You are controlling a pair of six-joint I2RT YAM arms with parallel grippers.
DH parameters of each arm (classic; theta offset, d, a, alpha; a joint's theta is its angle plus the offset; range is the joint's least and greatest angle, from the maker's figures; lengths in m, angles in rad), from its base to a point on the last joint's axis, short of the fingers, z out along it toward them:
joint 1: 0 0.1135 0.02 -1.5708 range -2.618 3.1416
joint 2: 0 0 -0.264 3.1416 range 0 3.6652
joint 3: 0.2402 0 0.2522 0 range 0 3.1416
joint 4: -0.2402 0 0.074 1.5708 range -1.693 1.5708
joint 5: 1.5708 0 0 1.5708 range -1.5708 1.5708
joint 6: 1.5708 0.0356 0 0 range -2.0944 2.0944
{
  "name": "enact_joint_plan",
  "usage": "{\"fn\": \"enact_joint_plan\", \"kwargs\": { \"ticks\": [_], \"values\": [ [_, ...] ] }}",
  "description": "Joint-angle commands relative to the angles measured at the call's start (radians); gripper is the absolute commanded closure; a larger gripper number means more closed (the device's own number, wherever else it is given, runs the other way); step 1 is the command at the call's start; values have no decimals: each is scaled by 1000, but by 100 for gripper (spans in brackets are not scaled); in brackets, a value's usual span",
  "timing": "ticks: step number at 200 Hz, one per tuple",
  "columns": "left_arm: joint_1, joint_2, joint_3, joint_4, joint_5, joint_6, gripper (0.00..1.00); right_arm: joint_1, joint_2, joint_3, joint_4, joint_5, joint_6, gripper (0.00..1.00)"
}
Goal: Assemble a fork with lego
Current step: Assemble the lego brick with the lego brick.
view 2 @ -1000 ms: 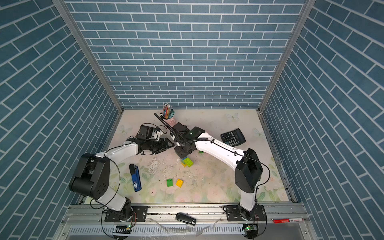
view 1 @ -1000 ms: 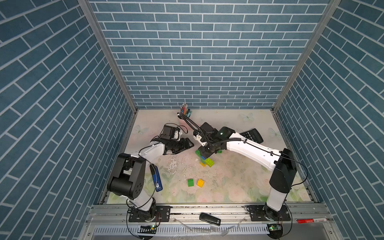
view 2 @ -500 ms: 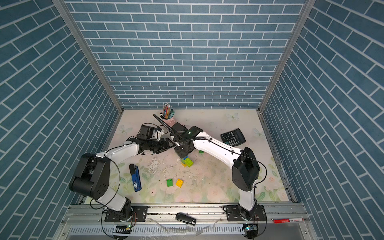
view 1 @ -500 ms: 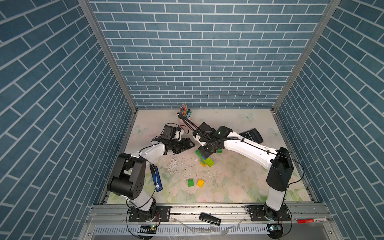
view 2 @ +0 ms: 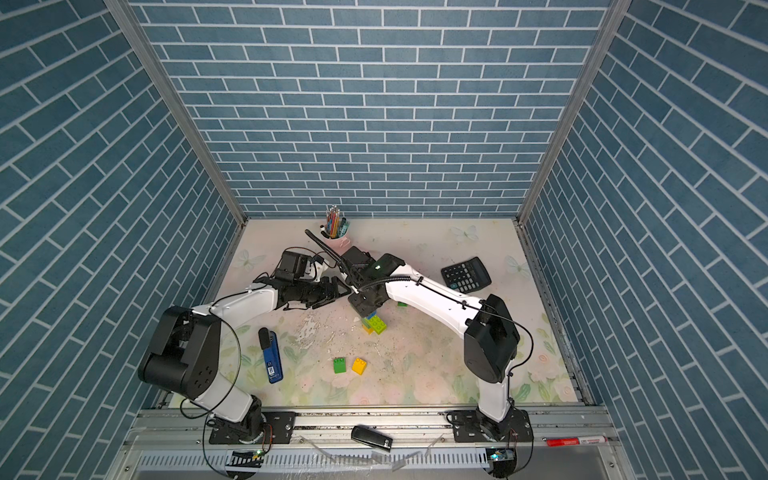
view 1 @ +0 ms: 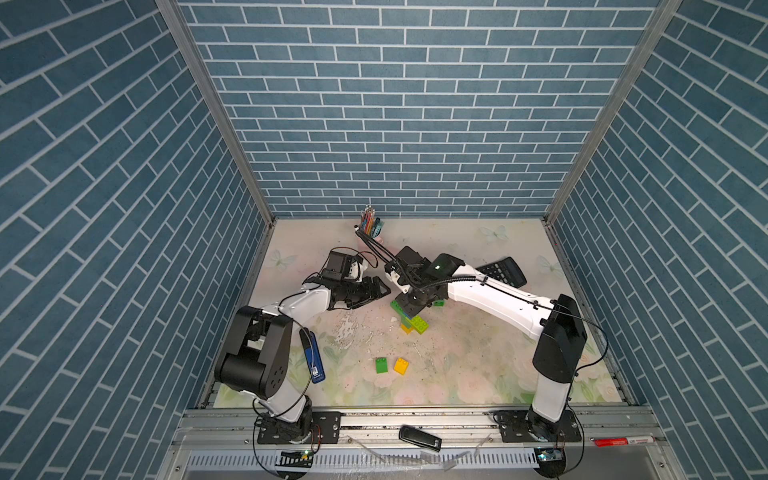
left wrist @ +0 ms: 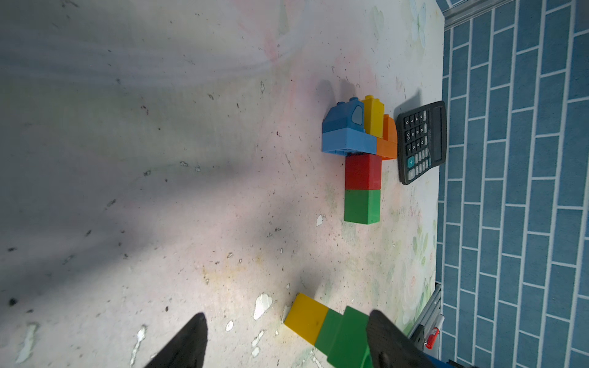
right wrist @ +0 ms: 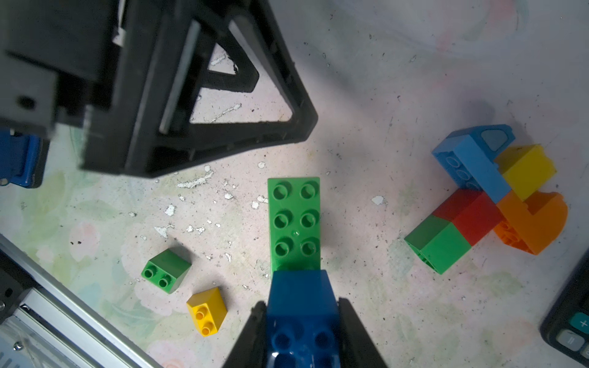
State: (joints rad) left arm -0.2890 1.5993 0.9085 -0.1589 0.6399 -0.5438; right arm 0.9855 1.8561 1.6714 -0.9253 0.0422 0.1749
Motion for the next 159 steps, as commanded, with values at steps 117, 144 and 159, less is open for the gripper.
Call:
{"fn": "enact_joint_plan", "kwargs": {
  "ticks": [117,144,159],
  "values": [
    [-12,-4,-9,-4,9,14,20,31,18,-42,-50,25,0,100],
    [-12,-4,-10,-6,9,15,20,40,15,-62,-60,15,7,100],
    [-12,-2,-8,-6,10,15,20,44,20,-67,-66,8,6,100]
  ]
}}
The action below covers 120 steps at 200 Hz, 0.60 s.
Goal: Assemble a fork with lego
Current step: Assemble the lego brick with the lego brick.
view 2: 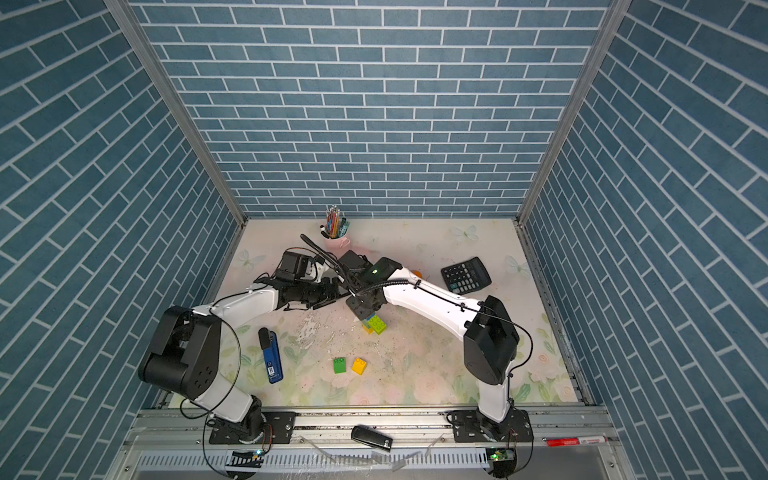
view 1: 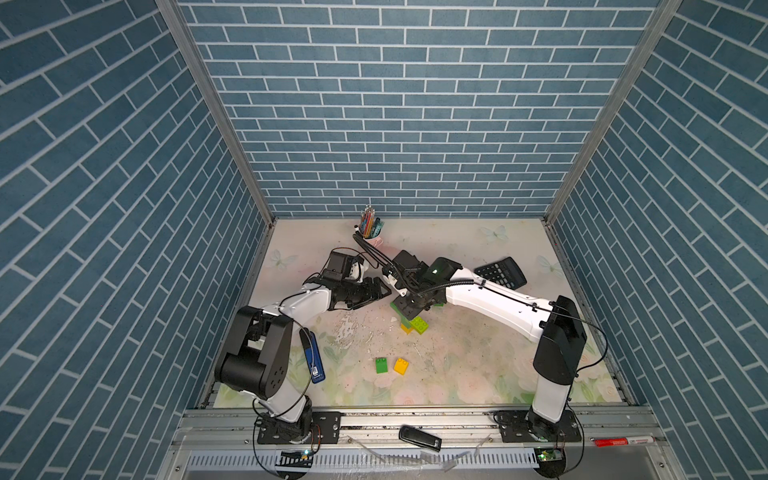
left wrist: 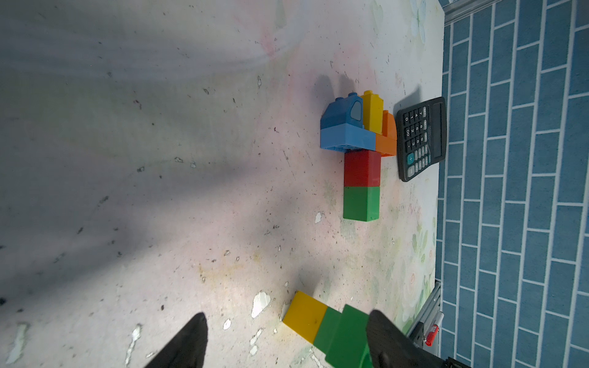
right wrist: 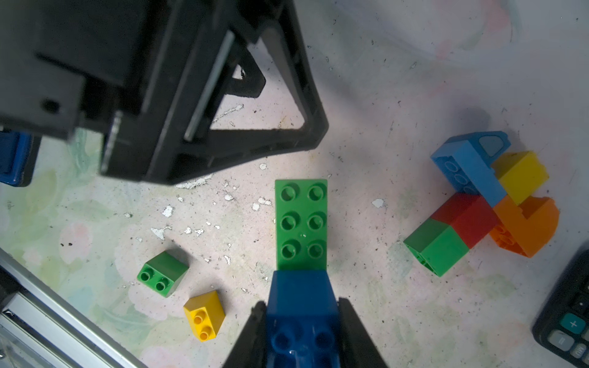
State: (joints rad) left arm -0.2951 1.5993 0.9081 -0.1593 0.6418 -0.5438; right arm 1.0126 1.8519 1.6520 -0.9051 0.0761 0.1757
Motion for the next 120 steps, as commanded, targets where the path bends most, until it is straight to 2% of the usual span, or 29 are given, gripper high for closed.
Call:
{"fn": "enact_joint_plan", "kwargs": {
  "ticks": [1,66,120],
  "values": [
    [-6,-1,-7,-5,8,15,20,18,25,-47,-87,-25,5,100],
    [-6,-6,-9,-8,6,17,20,26,49,-29,-144,-44,-16,100],
    [-6,-29,-24,-19,0,18,20,17,72,-18,-161,-52,35,100]
  ]
}}
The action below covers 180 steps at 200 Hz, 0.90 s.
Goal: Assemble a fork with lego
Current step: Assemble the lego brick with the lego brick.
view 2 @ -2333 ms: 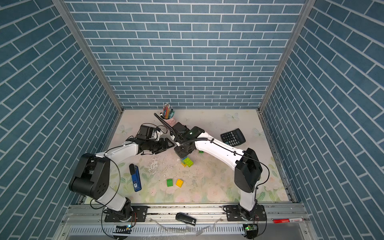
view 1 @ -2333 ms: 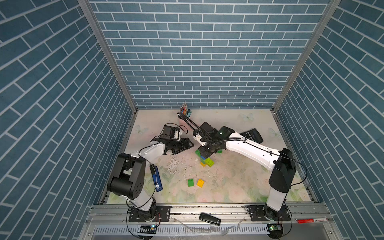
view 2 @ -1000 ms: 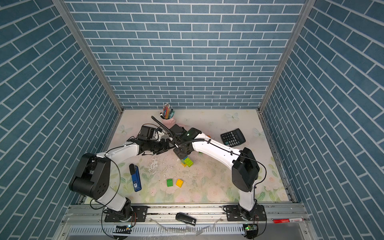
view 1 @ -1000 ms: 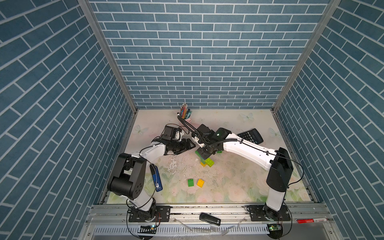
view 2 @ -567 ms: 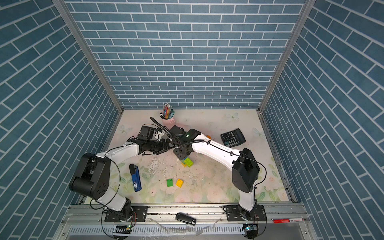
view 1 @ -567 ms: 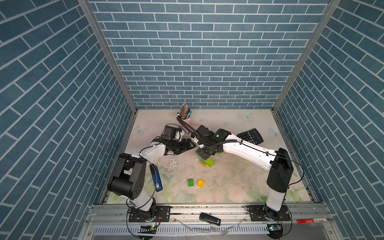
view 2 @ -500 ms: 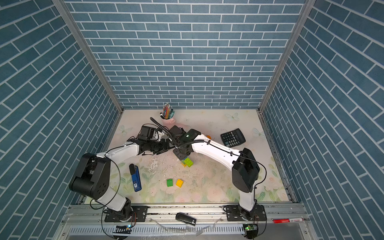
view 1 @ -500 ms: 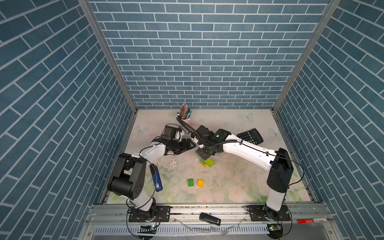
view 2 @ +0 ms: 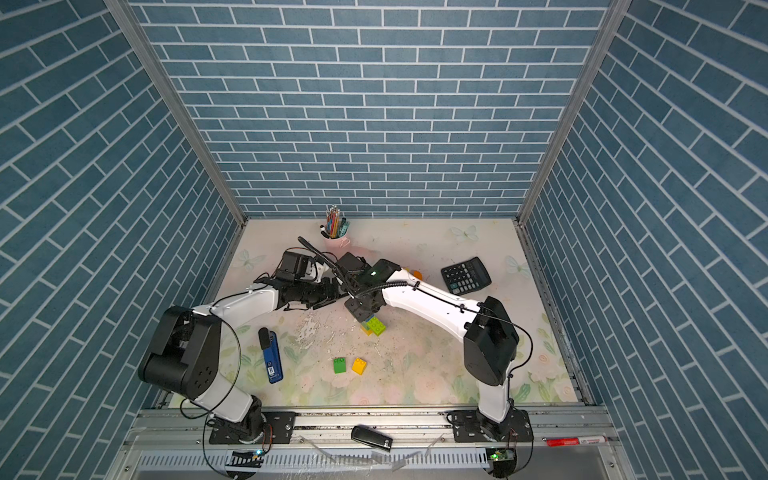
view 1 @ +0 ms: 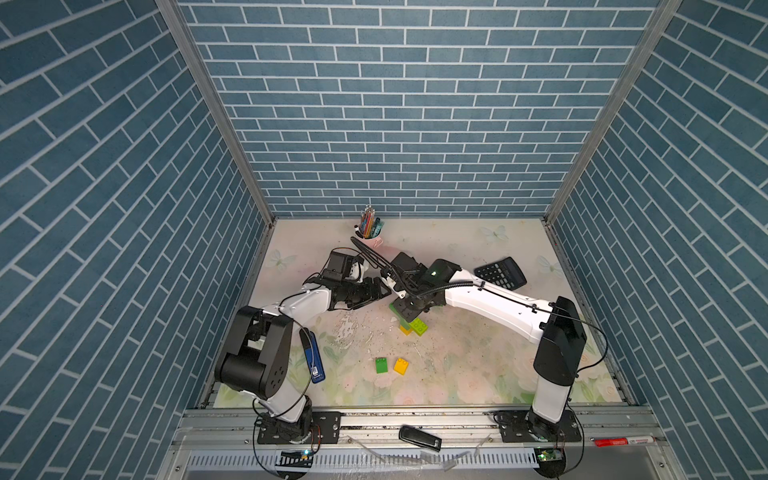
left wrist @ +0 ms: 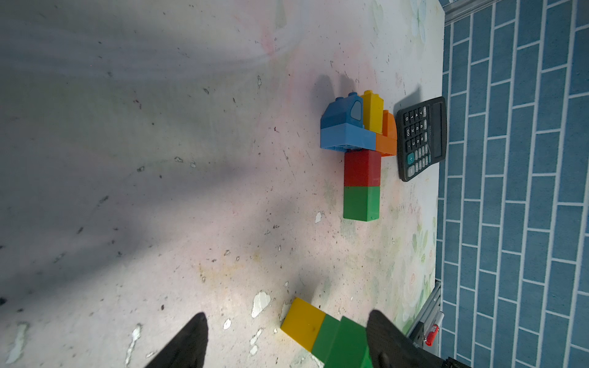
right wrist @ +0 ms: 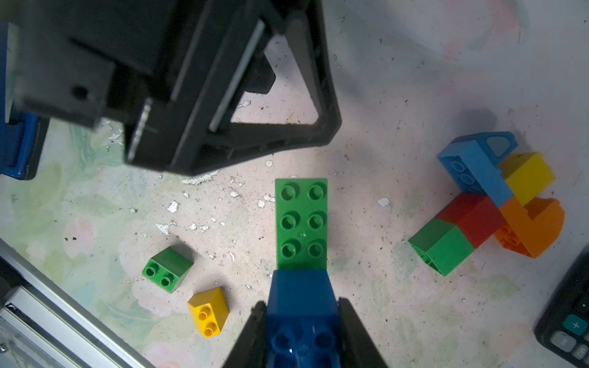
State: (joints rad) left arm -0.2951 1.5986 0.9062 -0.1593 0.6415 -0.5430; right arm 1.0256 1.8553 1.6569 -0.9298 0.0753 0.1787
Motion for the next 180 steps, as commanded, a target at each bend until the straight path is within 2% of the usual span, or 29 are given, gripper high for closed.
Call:
{"fn": "enact_joint_plan", "kwargs": {
  "ticks": [1,129,180],
  "values": [
    [-7,-29,-22,-20,0,17,20,4,69,-23,-136,-54,33,100],
    [-14,-71,-114,0,7,8,20,0,125,32,-168,-39,-86,100],
    [-19,-69,-104,-5,-3,12,20,-10,121,41,-162,-91,-6,100]
  ]
}}
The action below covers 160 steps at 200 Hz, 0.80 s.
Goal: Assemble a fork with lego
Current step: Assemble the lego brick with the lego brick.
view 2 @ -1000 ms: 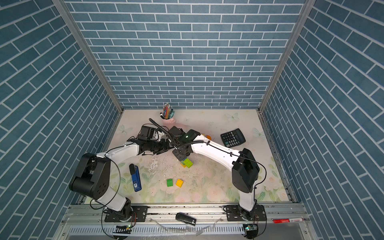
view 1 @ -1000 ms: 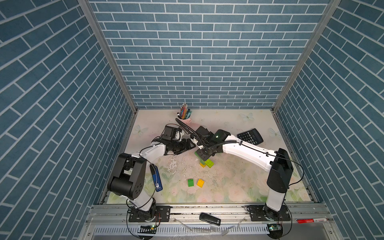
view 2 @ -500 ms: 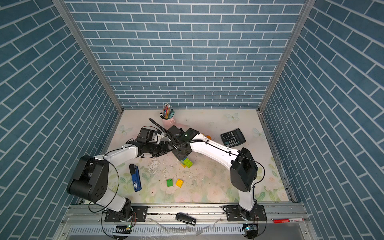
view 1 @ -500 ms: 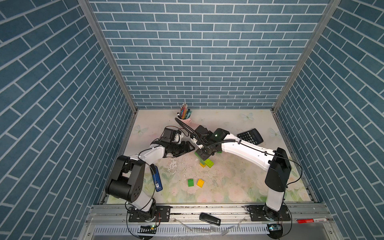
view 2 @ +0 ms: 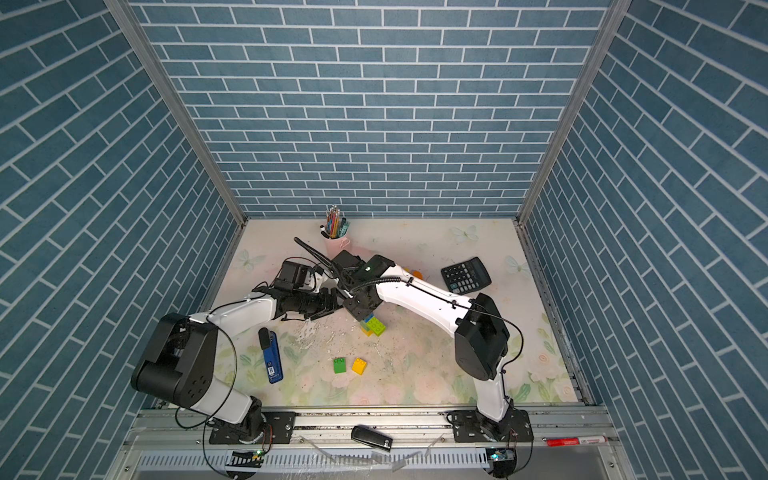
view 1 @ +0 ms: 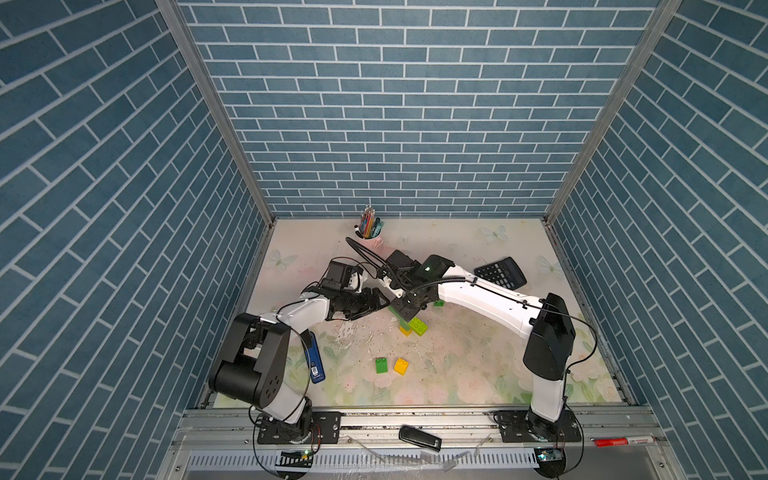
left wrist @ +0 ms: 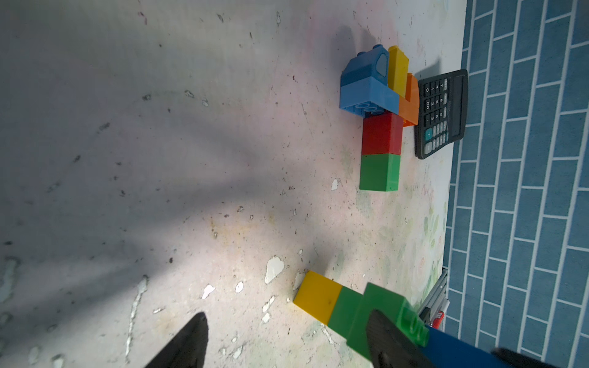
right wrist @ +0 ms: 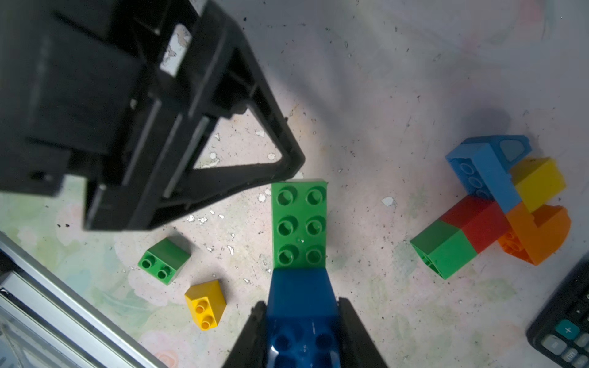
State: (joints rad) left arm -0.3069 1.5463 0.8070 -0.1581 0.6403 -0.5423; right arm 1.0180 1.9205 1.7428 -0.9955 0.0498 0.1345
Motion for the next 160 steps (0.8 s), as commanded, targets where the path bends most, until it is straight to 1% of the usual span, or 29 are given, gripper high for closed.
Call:
{"fn": "enact_joint_plan", "kwargs": {
  "ticks": [1,21,64,102,107,109,116,117,119,122,127,133,141,160],
  "values": [
    [-8,-18,-6,-7,-2,12,20,-5,56,-44,-98,-67,40,100],
    [-7,-11,0,-7,-1,12,20,-3,62,-42,-107,-71,54,100],
    [-8,-8,13,-15,2,15,20,-1,89,-35,-158,-10,15,100],
    [-6,-18,18,-25,-11,15,20,-7,45,-41,-96,-4,38,100],
    [-6,-17,18,-23,-11,14,20,-8,35,-38,-84,-1,41,94],
    [-6,-18,18,-24,-11,12,20,-9,31,-36,-78,1,43,88],
    [-5,-18,18,-21,-11,9,20,-10,15,-32,-57,10,49,65],
    [-6,-18,19,-21,-12,9,20,-9,13,-31,-54,11,49,63],
    [-6,-18,18,-20,-13,9,20,-11,9,-31,-47,15,51,56],
    [-6,-20,17,-20,-14,7,20,-12,2,-29,-38,21,54,49],
    [-6,-20,18,-20,-17,4,20,-12,-10,-27,-24,34,58,41],
    [-6,-21,16,-21,-21,1,20,-15,-23,-21,-9,47,62,35],
    [-6,-26,14,-20,-25,0,20,-15,-39,-13,10,67,64,29],
    [-5,-34,11,-21,-34,-8,19,-19,-85,-20,66,106,73,27]
  ]
}}
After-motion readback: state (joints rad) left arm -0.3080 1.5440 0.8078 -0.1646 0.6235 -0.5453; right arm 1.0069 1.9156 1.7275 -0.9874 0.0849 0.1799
